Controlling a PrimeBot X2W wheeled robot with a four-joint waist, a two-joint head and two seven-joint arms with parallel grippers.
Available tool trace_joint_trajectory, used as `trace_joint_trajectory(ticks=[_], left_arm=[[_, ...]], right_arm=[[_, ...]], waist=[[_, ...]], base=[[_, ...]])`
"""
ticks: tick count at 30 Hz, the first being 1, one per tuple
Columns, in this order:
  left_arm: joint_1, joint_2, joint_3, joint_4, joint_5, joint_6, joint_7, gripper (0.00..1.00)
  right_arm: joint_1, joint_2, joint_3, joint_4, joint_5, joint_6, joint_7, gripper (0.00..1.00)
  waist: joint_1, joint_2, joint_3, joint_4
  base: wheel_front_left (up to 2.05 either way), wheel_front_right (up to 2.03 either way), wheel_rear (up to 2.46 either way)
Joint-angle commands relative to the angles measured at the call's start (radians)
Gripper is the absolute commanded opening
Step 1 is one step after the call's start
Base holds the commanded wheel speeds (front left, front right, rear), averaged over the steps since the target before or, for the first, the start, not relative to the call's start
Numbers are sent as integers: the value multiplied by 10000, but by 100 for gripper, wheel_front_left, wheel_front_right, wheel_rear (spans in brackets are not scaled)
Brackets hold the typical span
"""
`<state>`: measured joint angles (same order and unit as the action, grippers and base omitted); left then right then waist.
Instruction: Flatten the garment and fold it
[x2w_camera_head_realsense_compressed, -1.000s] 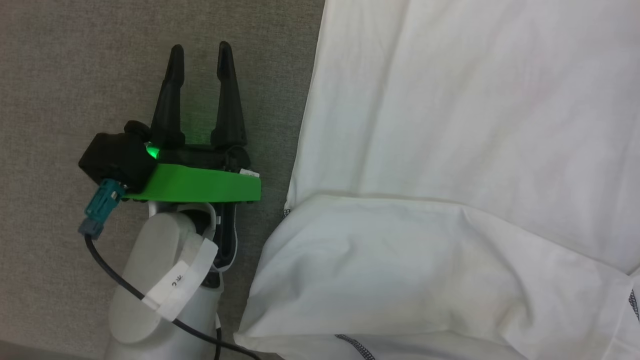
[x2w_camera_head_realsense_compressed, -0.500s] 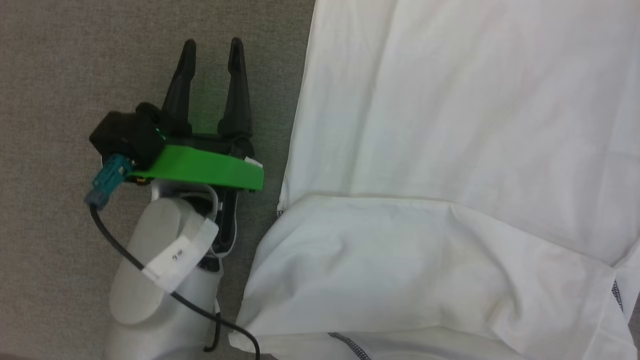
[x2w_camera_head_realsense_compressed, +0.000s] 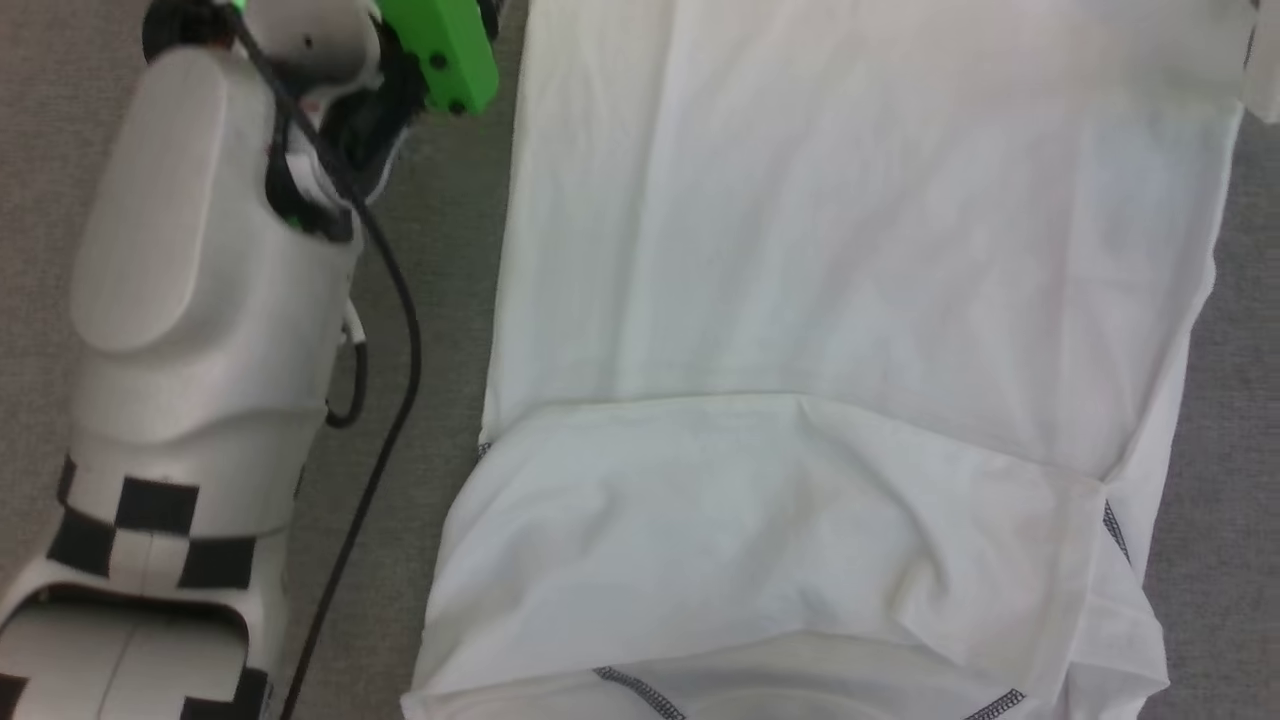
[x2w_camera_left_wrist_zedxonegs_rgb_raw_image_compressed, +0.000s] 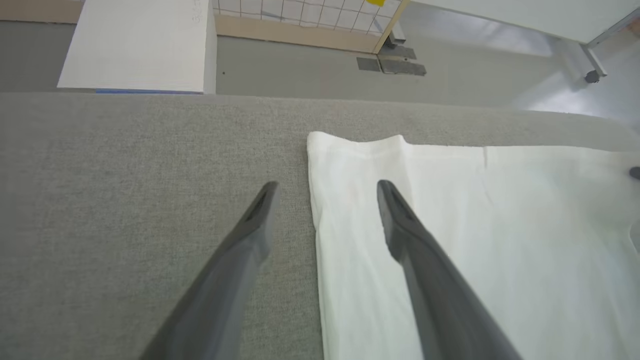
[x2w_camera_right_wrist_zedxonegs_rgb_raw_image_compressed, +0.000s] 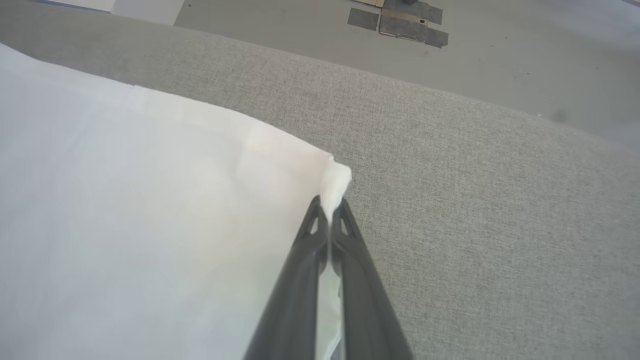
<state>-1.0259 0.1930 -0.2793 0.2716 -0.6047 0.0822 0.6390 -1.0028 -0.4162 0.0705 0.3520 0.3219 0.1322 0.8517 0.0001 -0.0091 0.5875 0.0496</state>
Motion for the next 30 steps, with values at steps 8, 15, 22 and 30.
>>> trace_joint_trajectory(ticks=[8,15,22,30], left_arm=[[-2040,439,-704,1597,751,466,1824,100],[-2546,818,-1177,2548,1358,732,2530,100],[-2293,970,-1377,2914,1431,1016,3258,95],[-2092,792,-1041,2471,927,926,2777,0]], right_arm=[[-424,-30,1026,-125,679,-15,-574,0],[-654,-205,1729,-94,1168,-15,-988,0],[-816,-412,2114,93,1465,-15,-1248,0],[-967,-611,2348,382,1560,-15,-1465,0]], waist=[[-1,89,917,-1424],[-1,89,1299,-1812],[-1,89,1464,-1791],[-1,89,1416,-1570]], base=[[0,0,0],[0,0,0],[0,0,0],[0,0,0]])
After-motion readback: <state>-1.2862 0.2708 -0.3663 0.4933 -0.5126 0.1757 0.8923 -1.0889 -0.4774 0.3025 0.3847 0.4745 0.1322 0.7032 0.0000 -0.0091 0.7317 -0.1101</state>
